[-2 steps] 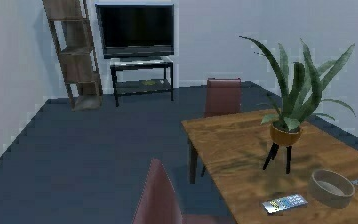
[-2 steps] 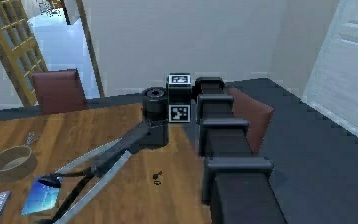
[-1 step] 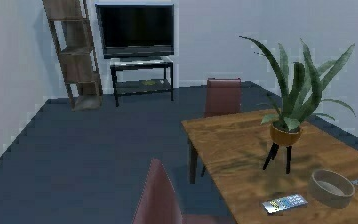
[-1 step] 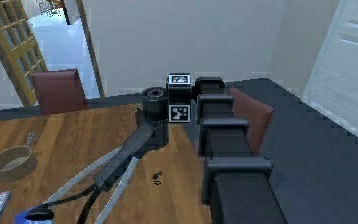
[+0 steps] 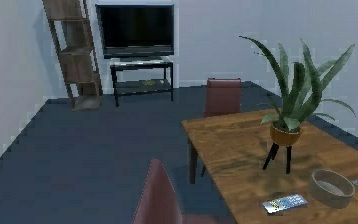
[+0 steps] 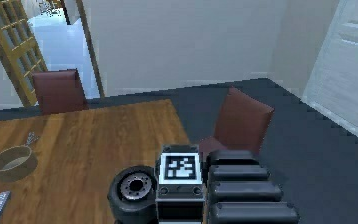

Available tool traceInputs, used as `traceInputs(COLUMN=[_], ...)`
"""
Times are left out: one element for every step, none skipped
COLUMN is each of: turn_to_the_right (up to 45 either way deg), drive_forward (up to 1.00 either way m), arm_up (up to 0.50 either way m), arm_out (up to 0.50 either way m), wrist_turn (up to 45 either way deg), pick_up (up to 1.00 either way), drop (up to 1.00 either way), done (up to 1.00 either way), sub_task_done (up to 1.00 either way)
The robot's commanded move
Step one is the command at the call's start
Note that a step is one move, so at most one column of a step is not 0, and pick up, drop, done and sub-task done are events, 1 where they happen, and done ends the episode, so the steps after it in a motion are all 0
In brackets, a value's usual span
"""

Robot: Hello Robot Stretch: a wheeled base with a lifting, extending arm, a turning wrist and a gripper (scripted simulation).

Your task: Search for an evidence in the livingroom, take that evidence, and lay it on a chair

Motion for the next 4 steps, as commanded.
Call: traceInputs(turn_to_the_right=[-45.0, -45.0, -45.0, 0.0], drive_forward=[0.00, 0.00, 0.00, 0.35], arm_up=[0.00, 0.00, 0.00, 0.00], arm_out=[0.00, 0.00, 0.00, 0.00], wrist_turn=[0.0, 0.0, 0.0, 0.0], pick_up=[0.00, 0.00, 0.00, 0.00], drop=[0.00, 0.00, 0.00, 0.00], done=[0.00, 0.00, 0.00, 0.00], sub_task_done=[0.00, 0.00, 0.00, 0.00])
